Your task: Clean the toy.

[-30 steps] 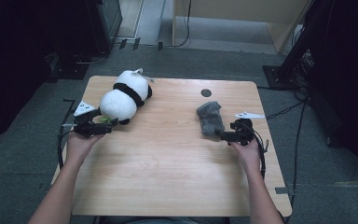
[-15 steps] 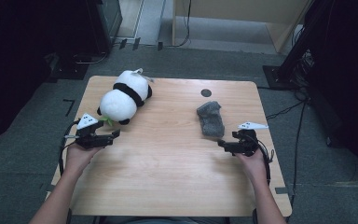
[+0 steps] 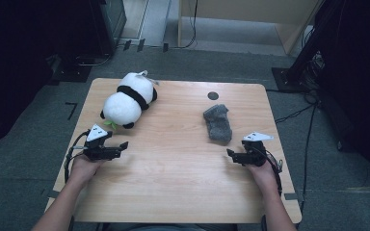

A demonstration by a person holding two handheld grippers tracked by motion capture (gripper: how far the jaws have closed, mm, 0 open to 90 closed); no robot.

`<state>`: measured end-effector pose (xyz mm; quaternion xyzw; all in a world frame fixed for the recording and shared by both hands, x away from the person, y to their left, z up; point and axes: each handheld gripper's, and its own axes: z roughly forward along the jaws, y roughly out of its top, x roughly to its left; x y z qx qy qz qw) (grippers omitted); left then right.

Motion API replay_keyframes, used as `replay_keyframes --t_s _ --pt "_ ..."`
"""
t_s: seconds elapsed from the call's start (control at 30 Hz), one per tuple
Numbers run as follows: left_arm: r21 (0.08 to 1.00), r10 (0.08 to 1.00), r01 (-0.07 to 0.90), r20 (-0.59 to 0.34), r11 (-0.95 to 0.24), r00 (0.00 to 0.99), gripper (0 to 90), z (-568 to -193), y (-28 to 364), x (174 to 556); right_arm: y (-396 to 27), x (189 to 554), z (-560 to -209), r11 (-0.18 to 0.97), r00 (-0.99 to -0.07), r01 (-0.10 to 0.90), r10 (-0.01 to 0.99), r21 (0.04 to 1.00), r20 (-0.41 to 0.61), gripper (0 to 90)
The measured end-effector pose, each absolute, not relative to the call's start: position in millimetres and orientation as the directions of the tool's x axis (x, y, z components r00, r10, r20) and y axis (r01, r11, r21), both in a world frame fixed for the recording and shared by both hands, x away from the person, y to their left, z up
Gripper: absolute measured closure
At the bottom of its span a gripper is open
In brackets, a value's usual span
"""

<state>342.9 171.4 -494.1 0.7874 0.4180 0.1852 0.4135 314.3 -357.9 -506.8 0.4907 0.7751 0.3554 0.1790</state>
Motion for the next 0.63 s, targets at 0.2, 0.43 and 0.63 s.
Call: replay_keyframes --t_s 0.2,0.43,0.63 --pt "0.772 0.812 0.556 -0.093 -0.307 0.576 16.3 -506 172 345 -359 316 -517 0.262 -0.469 0.647 0.877 0.716 0.104 27.6" --pt "0.759 0.806 0.553 -0.064 -0.343 0.588 16.3 -512 171 344 -359 315 -523 0.272 -0.460 0.607 0.887 0.747 0.051 24.8" --pt "0.756 0.811 0.564 -0.076 -0.332 0.580 16.3 -511 173 345 -360 315 -523 0.267 -0.479 0.601 0.875 0.754 0.072 23.1"
